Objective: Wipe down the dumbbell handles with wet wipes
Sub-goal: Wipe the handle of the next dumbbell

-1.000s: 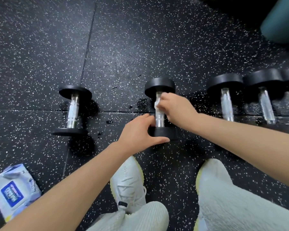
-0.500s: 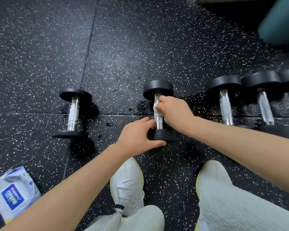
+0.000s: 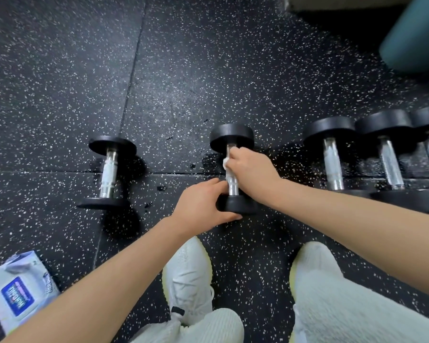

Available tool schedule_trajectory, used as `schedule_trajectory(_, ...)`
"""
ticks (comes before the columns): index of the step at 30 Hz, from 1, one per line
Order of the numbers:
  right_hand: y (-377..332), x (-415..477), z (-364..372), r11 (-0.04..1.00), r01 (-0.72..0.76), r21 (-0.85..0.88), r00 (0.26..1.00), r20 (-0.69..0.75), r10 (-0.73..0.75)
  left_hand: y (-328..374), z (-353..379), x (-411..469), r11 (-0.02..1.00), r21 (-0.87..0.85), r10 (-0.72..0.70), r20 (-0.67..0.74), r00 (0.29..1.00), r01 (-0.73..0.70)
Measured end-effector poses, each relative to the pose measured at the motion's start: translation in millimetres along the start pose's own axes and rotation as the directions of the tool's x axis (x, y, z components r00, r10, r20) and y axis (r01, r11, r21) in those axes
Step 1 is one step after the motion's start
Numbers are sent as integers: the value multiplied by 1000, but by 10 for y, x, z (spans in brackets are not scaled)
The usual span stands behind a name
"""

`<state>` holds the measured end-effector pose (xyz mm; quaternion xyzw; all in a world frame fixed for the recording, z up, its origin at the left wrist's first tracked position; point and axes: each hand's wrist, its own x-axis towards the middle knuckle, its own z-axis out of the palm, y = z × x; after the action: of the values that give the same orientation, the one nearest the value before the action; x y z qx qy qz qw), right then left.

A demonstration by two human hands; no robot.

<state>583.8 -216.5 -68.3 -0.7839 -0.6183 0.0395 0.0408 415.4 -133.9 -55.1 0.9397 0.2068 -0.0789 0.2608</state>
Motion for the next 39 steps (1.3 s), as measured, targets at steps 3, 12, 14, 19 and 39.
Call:
schedule_trajectory(3, -7, -130, -17, 997, 75, -6, 996, 46, -74, 5, 1, -9, 1000, 6, 9, -7, 1000, -9)
schedule_trajectory(12, 151, 214, 33, 999, -43, 0, 998, -45, 43, -64, 12, -23, 1000, -11, -18, 3, 1000, 18)
schedule_trajectory(14, 118, 64, 34, 999, 17, 32, 998, -58, -15, -92, 24, -33, 1000, -20, -9, -10, 1000, 9)
schedule_trajectory(19, 165, 2, -24, 991, 131, 14, 991, -11, -131, -91, 47, -26, 1000, -20, 0, -31, 1000, 0)
schedule_trajectory(39, 183, 201, 29, 985, -91, 144, 995, -37, 97, -3, 23, -92, 999, -19, -44, -41, 998, 43)
